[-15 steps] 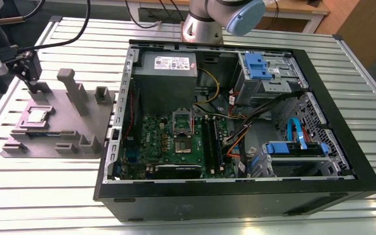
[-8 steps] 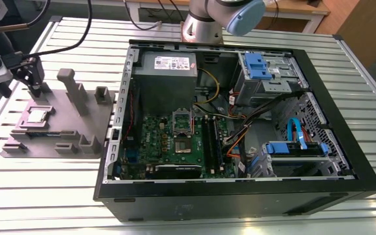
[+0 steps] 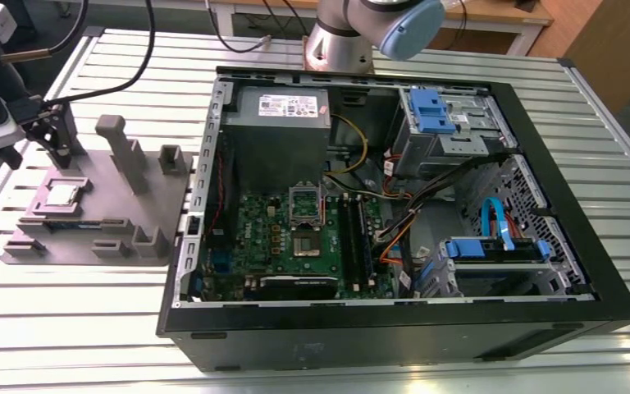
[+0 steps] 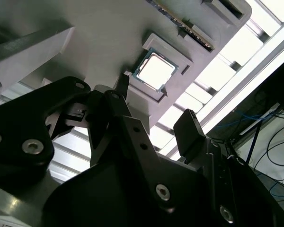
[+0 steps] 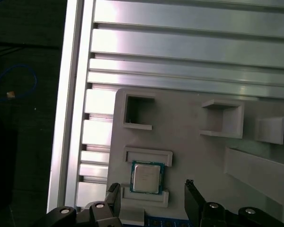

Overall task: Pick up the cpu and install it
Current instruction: 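Pick up the cpu and move it towards the insertion slot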

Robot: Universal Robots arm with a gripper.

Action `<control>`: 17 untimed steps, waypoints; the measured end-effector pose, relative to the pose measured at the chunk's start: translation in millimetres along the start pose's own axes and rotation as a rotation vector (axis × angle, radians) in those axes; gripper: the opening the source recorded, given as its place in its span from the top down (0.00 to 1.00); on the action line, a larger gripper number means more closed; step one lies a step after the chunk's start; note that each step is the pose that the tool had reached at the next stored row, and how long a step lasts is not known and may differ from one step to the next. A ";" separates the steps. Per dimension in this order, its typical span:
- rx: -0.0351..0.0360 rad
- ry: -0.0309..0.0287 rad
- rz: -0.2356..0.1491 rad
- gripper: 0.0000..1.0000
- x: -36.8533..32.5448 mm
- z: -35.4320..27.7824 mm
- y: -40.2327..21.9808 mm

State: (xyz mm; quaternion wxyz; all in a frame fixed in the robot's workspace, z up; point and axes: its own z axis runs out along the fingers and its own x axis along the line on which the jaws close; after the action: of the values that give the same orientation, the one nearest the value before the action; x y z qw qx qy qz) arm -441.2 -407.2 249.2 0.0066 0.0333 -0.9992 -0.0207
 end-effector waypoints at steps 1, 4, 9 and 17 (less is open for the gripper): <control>0.0008 -0.0001 0.000 0.35 0.0 0.2 0.0; 0.0018 0.0000 0.000 0.35 0.2 0.4 0.1; 0.0017 -0.0001 0.000 0.35 0.3 1.7 0.0; 0.0017 0.0000 0.000 0.35 0.3 2.5 0.0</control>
State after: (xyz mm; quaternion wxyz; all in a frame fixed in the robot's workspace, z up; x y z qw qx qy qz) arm -441.6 -407.2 246.6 0.0065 0.0333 -0.9992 -0.0198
